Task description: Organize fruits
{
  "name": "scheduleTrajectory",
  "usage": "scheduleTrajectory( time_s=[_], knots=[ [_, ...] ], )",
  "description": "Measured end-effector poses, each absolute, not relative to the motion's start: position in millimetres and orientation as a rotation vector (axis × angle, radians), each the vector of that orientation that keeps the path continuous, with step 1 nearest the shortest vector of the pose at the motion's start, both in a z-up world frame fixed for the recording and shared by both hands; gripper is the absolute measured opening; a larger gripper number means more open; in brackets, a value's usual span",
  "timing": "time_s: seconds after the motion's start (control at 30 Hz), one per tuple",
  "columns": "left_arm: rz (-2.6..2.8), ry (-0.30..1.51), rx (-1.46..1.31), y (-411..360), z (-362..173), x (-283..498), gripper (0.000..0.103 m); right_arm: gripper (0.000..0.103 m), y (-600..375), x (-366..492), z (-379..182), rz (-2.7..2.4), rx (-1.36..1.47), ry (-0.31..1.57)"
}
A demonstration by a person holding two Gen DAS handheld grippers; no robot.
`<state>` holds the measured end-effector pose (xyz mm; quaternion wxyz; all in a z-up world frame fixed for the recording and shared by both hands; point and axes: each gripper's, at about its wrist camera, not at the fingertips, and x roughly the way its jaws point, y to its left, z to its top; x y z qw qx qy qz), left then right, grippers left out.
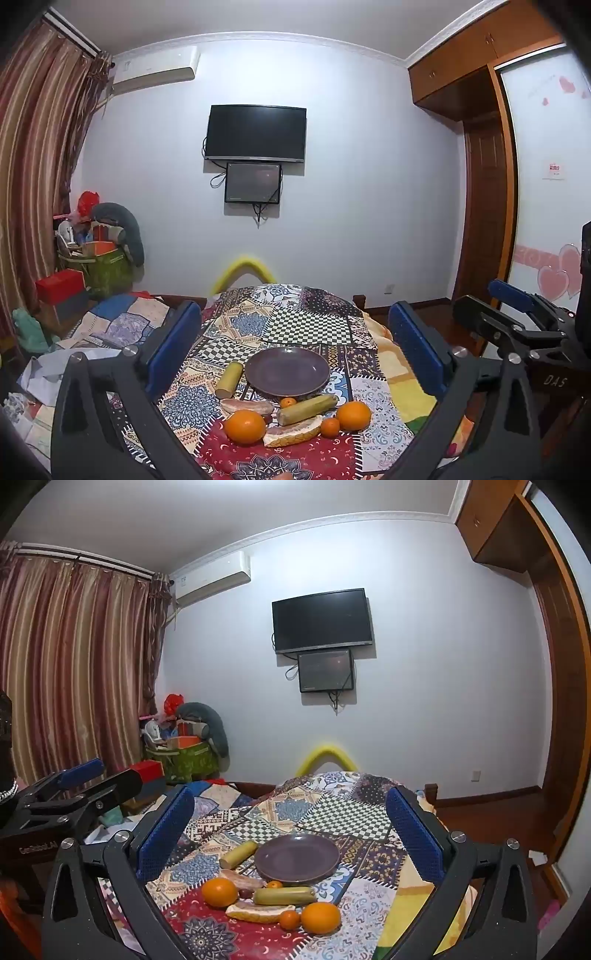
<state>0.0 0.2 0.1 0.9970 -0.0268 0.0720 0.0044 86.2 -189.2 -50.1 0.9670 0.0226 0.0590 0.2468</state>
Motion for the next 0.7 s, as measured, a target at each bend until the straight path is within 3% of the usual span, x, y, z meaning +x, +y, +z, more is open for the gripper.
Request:
scheduleTrajectory(
  time_s=[0.7],
  knots=[
    [0.0,0.153,-0.072,1.7,-3.0,3.9,0.103,0.103,-189.8,86.6,-49.4,0.499,0.04,0.117]
  ],
)
